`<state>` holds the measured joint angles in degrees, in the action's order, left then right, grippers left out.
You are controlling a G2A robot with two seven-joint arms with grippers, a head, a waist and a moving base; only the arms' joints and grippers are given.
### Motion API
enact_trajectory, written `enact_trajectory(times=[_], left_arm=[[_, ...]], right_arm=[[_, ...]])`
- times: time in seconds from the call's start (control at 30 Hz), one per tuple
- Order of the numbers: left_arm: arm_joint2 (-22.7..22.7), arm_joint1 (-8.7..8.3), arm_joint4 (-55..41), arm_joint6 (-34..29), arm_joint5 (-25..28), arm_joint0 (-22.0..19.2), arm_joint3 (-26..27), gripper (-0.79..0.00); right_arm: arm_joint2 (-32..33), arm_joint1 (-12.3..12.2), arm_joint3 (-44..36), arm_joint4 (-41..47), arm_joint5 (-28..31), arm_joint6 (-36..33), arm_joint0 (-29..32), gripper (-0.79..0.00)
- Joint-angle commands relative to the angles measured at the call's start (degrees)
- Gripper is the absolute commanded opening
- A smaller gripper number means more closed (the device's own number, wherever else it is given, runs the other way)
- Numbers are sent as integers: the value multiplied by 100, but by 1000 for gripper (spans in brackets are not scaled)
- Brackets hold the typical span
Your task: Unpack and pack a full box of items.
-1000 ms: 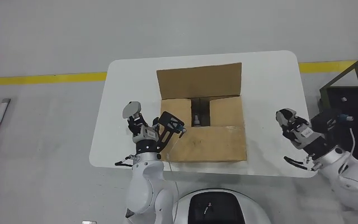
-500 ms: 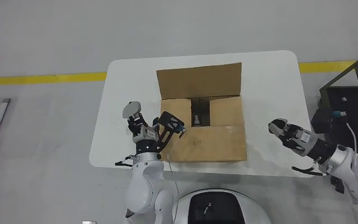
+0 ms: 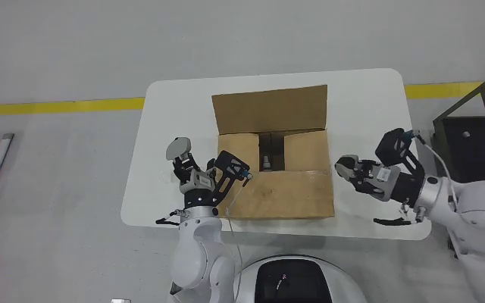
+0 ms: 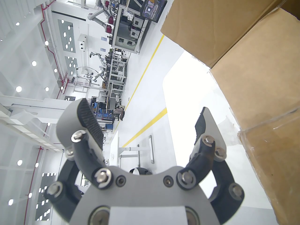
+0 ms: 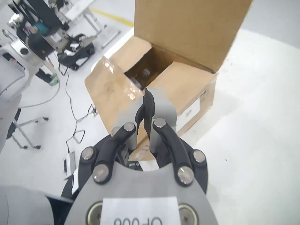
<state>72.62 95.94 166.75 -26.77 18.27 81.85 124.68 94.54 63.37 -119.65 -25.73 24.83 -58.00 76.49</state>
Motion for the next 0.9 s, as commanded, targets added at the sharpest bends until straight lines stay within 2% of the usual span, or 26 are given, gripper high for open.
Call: enact_trajectory(times=[0.0,0.43,0.5,0.53,0.63,0.83,0.87], left_arm=[[0,0,0,0,0,0,0,0],[0,0,0,0,0,0,0,0],[0,0,0,0,0,0,0,0],[0,0,0,0,0,0,0,0],[0,0,0,0,0,0,0,0],[0,0,0,0,0,0,0,0],[0,0,0,0,0,0,0,0]], right_arm=[[-158,-27,106,124,-98,-540,-261,-785],[-158,-27,106,124,-98,-540,-261,-785],[-210,-69,-108,-926,-55,-705,-287,-785],[-325,-68,-134,-1061,-86,-635,-294,-785],[-374,-64,80,-538,-86,-291,-416,-785],[-142,-127,829,412,87,-333,-744,-785],[-143,-135,907,483,122,-372,-775,-763]])
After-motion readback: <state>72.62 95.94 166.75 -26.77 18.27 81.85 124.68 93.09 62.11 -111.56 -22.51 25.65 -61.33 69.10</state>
